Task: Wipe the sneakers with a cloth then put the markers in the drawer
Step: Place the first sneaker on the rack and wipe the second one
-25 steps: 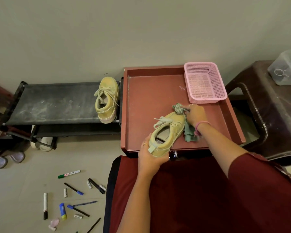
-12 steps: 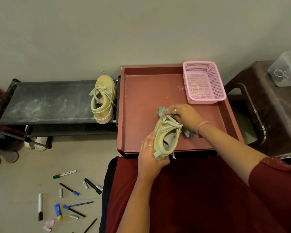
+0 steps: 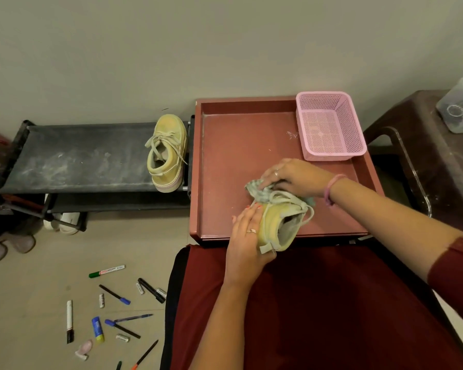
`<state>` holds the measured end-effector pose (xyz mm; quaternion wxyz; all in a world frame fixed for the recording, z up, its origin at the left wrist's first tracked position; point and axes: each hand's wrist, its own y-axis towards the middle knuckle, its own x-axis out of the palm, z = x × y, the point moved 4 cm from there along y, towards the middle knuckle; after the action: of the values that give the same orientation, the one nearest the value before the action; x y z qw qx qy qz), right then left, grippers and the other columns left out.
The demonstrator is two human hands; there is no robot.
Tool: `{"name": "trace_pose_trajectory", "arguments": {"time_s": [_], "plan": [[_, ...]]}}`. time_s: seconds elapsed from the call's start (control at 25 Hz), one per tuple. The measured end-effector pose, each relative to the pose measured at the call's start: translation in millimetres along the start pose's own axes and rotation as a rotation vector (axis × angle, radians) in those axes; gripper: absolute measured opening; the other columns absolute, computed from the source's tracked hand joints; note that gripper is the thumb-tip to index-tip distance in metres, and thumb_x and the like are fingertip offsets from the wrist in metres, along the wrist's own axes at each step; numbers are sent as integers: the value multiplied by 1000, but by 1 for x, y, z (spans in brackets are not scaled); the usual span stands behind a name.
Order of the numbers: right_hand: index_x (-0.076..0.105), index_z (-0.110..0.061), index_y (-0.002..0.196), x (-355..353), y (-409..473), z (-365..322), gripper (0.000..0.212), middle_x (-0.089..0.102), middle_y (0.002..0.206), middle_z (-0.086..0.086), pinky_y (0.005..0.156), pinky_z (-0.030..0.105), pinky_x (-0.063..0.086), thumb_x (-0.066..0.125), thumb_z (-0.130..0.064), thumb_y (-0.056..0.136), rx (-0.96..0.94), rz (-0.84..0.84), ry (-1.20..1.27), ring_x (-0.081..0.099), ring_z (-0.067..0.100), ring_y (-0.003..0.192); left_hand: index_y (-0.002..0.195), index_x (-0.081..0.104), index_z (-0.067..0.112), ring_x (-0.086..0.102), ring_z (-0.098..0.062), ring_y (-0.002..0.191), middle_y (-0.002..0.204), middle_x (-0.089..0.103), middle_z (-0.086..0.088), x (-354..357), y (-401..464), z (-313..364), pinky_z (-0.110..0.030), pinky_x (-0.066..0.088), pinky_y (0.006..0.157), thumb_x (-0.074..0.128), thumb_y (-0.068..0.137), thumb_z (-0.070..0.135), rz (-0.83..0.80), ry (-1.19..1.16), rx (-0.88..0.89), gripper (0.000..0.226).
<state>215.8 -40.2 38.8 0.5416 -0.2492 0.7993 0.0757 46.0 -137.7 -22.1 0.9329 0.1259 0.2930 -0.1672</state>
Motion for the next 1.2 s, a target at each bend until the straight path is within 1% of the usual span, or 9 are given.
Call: {"name": "trace_pose_trajectory", "arguments": {"time_s": [0.16, 0.36, 0.52, 0.64, 0.72, 0.84, 0.92, 1.04, 1.2], "plan": [[68, -18, 114, -16, 3, 68, 28, 65, 120, 4, 96, 35, 43, 54, -9, 91, 436, 17, -186, 58, 26, 110, 145, 36, 9, 29, -15, 140, 149, 40, -1, 1, -1, 5, -45, 17, 118, 88, 57, 17, 5, 71, 49, 103], [67, -21, 115, 5, 17, -1, 34, 63, 121, -3, 91, 25, 29, 49, -6, 91, -107, -126, -310, 58, 19, 108, 145, 37, 9, 30, -16, 140, 149, 39, -2, 2, -1, 3, -45, 17, 118, 89, 58, 20, 7, 97, 60, 102], [64, -12, 106, -12, 12, 61, 19, 62, 108, 8, 82, 32, 42, 56, -9, 88, 373, -105, -373, 59, 30, 101, 146, 36, 10, 29, -14, 140, 149, 39, 0, 2, -1, 4, -43, 16, 118, 88, 58, 18, -5, 74, 39, 102], [65, -21, 116, 4, 14, 28, 30, 60, 118, -2, 82, 20, 26, 54, -9, 91, 113, -66, -287, 56, 23, 102, 146, 37, 12, 28, -10, 139, 149, 39, 2, 1, -1, 1, -38, 17, 119, 83, 61, 18, -3, -13, -47, 96], [68, -21, 116, 9, 6, 18, 33, 62, 122, -1, 88, 20, 25, 53, -5, 91, 35, 5, -143, 56, 21, 105, 146, 36, 16, 28, -7, 138, 148, 39, 5, -1, -1, -1, -33, 19, 118, 81, 62, 16, -17, -84, -118, 95], [67, -22, 116, 4, -20, 60, 35, 61, 127, 2, 100, 30, 39, 52, -4, 91, 409, 227, 43, 56, 23, 114, 144, 40, 21, 35, 1, 131, 141, 41, 16, -3, -1, -3, -17, 29, 107, 79, 60, 14, 0, -167, -216, 93], [64, -27, 121, 15, -36, 55, 36, 57, 132, 0, 99, 31, 42, 51, -7, 93, 509, 207, -51, 53, 22, 114, 141, 43, 24, 39, 6, 126, 136, 43, 23, -4, -2, -4, -11, 33, 100, 79, 59, 15, 21, -217, -281, 89], [58, -32, 127, 34, -52, 22, 53, 53, 134, -3, 90, 35, 44, 49, 4, 89, 322, 179, -179, 48, 24, 104, 137, 46, 24, 45, -5, 127, 136, 49, 15, -3, -3, -9, -30, 43, 104, 78, 59, 15, 49, -277, -340, 85], [55, -32, 130, 31, -55, 57, 58, 51, 135, 0, 90, 38, 46, 47, 7, 87, 583, 222, -175, 49, 27, 104, 136, 48, 22, 49, -12, 126, 134, 54, 8, -1, -1, -7, -41, 44, 104, 77, 60, 24, 70, -308, -351, 81]]}}
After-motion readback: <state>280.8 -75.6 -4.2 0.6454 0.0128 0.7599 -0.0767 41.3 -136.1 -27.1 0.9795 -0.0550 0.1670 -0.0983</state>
